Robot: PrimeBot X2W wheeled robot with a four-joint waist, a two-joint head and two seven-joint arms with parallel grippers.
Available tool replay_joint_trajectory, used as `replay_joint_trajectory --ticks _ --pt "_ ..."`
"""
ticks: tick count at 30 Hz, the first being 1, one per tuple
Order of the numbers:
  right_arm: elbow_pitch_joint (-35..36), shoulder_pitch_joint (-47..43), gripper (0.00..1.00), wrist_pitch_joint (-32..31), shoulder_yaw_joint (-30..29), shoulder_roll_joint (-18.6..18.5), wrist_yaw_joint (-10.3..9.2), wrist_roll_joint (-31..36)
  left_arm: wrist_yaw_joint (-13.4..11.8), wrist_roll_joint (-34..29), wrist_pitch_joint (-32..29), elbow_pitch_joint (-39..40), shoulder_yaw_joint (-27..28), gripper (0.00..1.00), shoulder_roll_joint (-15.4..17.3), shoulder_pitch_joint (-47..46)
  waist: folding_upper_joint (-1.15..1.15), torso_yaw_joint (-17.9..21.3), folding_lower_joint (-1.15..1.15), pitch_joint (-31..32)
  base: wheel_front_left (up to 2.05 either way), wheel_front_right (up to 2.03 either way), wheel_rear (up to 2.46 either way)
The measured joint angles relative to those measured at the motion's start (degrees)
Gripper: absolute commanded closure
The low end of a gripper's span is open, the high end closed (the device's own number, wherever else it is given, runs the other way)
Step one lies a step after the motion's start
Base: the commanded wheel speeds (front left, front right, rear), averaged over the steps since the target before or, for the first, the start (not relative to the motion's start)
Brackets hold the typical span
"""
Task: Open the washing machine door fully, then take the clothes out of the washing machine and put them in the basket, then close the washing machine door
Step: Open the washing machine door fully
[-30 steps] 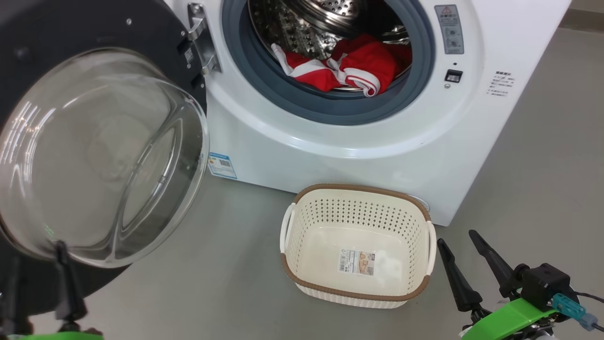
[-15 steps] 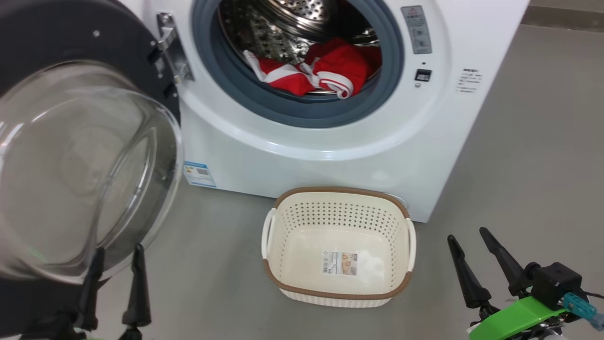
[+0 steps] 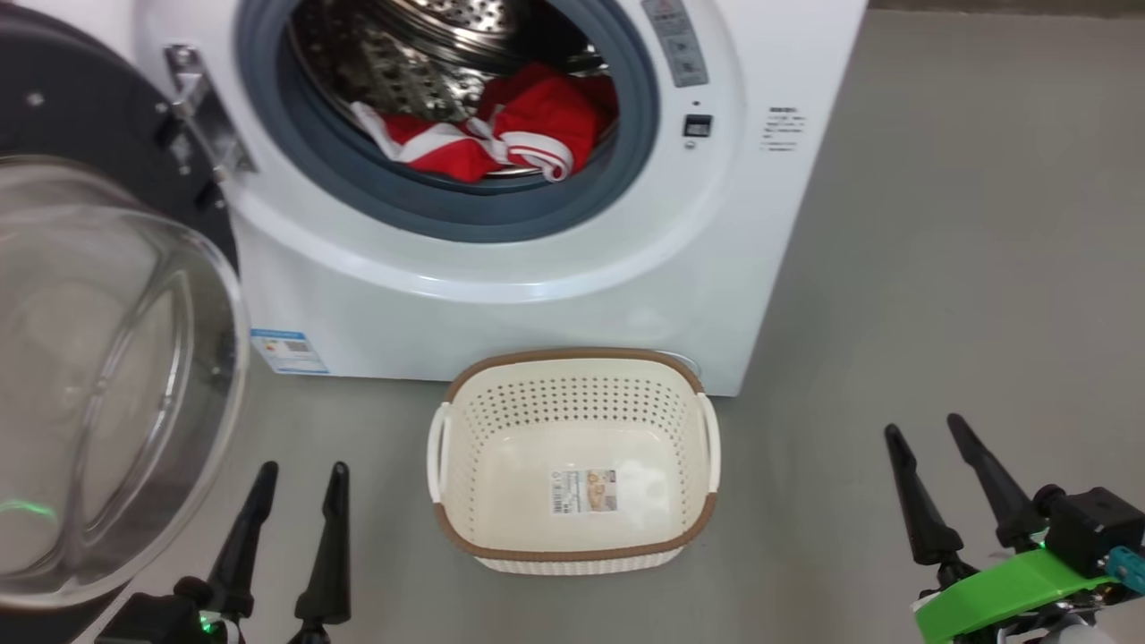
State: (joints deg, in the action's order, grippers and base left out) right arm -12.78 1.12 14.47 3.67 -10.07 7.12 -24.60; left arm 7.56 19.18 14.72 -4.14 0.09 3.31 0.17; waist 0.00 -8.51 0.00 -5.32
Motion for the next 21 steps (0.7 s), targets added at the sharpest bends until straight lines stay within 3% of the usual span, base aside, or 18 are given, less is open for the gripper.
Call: replay_joint_trajectory --ticks 21 --pt "0.9 0.0 0.00 0.0 -4.7 1.2 0.00 0.0 0.0 1.3 0.0 0.0 -2.5 0.00 0.9 0.0 0.00 7.4 0.00 -1.9 0.00 0.00 0.00"
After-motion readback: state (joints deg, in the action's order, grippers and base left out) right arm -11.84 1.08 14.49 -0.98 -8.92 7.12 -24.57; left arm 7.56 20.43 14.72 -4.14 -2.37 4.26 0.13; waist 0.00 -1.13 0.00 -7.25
